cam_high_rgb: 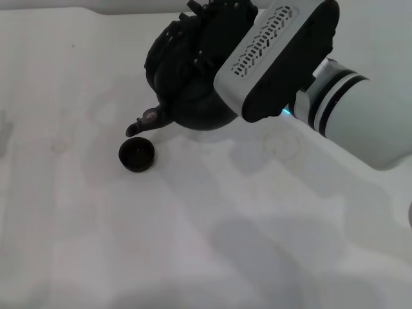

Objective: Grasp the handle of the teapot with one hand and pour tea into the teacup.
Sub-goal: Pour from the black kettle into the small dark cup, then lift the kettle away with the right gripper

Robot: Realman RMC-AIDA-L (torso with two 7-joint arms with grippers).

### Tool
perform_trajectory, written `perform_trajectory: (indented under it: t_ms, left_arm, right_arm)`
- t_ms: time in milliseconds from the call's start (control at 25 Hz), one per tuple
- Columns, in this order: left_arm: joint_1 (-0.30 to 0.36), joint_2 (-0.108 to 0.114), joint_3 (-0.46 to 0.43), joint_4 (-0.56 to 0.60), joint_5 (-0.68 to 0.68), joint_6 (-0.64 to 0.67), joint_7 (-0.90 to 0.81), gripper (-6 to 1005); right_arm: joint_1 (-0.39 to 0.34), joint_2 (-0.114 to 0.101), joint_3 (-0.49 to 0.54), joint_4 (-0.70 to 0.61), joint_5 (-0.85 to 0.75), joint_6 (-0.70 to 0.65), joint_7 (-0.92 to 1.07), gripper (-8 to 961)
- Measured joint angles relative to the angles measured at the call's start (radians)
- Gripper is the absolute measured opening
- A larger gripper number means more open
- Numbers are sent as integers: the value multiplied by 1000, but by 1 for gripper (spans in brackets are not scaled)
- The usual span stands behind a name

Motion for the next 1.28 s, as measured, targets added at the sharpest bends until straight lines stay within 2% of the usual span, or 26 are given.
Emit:
perform_trajectory:
  t_ms: [1280]
  left_arm:
    - [-10,0,0,-2,0,0,0,889]
  right_arm:
    - [33,0,-56,-3,-151,-113,14,116]
